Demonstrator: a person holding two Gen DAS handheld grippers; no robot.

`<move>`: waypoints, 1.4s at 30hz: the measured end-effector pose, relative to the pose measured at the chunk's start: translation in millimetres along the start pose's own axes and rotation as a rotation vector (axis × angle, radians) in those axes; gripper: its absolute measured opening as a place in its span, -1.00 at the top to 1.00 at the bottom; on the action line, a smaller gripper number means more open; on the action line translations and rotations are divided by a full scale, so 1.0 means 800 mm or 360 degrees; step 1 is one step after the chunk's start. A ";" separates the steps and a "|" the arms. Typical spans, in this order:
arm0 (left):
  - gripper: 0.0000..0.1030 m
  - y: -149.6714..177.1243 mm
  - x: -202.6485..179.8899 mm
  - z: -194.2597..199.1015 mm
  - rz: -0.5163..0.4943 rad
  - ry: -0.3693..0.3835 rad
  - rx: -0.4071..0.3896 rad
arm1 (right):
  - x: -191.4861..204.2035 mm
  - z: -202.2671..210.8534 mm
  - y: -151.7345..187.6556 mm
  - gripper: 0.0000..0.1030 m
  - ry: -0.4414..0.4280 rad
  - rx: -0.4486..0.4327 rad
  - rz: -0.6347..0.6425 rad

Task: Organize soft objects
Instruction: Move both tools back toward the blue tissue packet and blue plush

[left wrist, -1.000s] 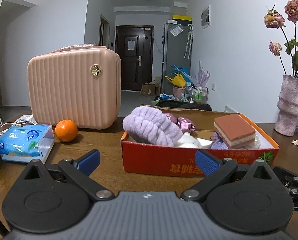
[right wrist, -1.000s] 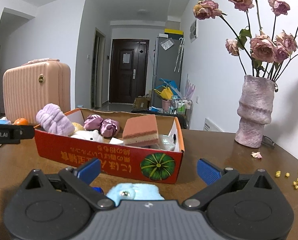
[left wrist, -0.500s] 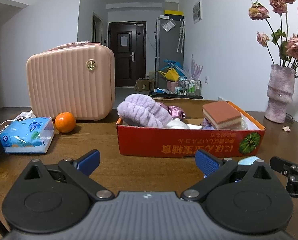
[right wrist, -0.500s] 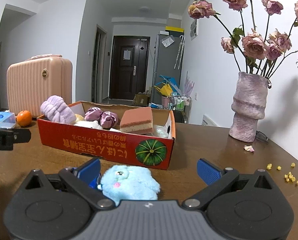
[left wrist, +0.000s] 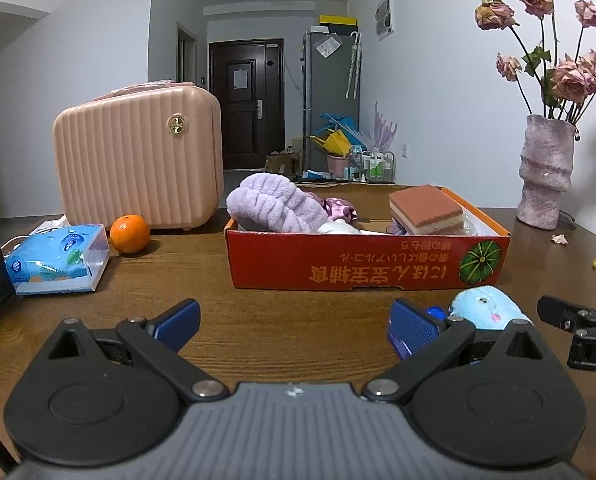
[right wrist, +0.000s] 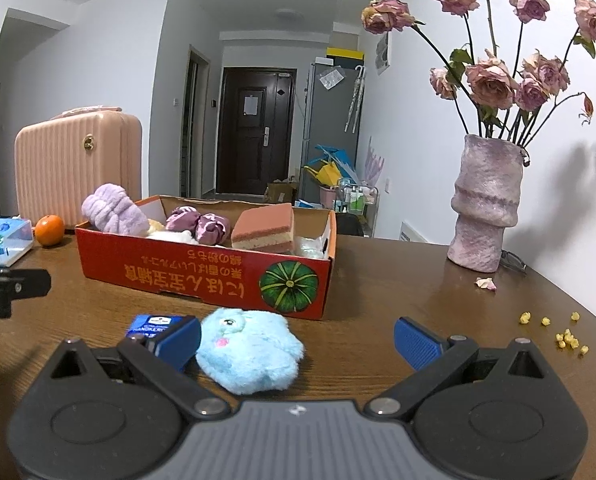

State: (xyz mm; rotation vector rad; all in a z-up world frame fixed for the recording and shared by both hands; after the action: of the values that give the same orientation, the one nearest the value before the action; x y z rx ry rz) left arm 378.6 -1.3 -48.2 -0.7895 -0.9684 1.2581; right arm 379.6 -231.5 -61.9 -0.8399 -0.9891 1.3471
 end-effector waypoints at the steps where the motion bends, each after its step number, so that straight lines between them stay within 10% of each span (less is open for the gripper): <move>1: -1.00 0.000 -0.001 0.000 -0.0002 -0.0001 0.0002 | -0.001 0.000 -0.001 -1.00 -0.0001 0.0003 -0.0008; 42: -1.00 0.015 -0.117 -0.061 -0.0100 0.0208 0.0266 | -0.097 -0.020 -0.004 -1.00 0.0092 0.0063 -0.0055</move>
State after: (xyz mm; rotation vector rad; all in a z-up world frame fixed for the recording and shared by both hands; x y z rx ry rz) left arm 415.0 -90.1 -93.0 -0.6963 -0.7665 1.2004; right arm 398.5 -307.7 -72.0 -0.8237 -0.9253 1.3022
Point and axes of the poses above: each gripper's, at about its wrist camera, not at the fingertips, and z roughly against the way its jaws point, x to its left, y to its underside, the point moved 8 cm from there along -z, roughly the way its jaws point, and after that the axes turned 9 degrees about -z, right-handed, at the moved point
